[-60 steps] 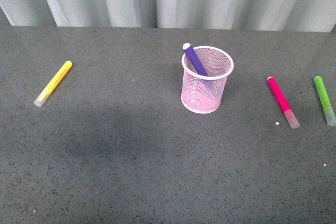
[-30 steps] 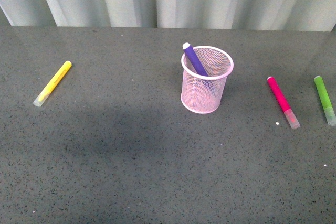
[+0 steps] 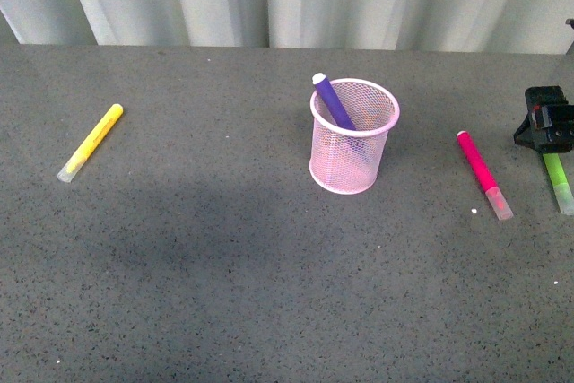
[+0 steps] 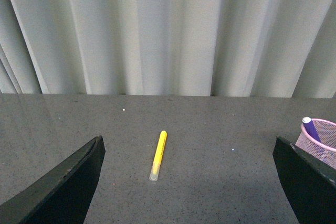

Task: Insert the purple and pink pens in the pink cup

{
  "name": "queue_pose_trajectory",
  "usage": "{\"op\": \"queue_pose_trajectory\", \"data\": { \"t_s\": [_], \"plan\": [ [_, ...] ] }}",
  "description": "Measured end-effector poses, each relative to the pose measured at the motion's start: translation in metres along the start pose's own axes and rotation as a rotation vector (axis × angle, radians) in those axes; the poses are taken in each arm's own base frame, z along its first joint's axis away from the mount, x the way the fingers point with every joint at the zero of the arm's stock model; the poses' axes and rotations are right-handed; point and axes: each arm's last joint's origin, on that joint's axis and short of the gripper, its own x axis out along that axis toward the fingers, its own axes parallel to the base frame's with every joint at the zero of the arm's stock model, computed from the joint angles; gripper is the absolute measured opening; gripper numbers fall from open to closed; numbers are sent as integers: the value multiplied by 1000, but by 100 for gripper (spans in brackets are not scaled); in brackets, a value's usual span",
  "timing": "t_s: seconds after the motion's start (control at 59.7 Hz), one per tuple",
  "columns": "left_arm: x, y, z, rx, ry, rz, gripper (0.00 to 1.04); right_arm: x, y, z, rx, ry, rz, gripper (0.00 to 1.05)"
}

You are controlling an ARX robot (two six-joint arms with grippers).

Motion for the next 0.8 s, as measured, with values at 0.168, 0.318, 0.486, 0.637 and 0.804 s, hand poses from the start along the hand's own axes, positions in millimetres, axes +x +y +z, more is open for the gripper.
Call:
{"op": "queue_pose_trajectory", "data": {
  "t_s": [0.168, 0.318, 0.486, 0.637, 0.804],
  "plan": [
    [0, 0, 0, 0, 0, 0, 98, 4, 5, 8, 3, -3, 11, 98],
    [0, 0, 0, 0, 0, 0, 98, 12, 11, 13, 4, 5, 21, 98],
    [0, 0, 0, 0, 0, 0, 98, 24, 19, 17, 12, 16, 34, 98],
    [0, 0, 0, 0, 0, 0, 98, 33, 30, 16, 5, 28, 52, 98],
    [0, 0, 0, 0, 0, 0, 98, 43, 44, 15, 3, 23, 81, 98]
  ]
}}
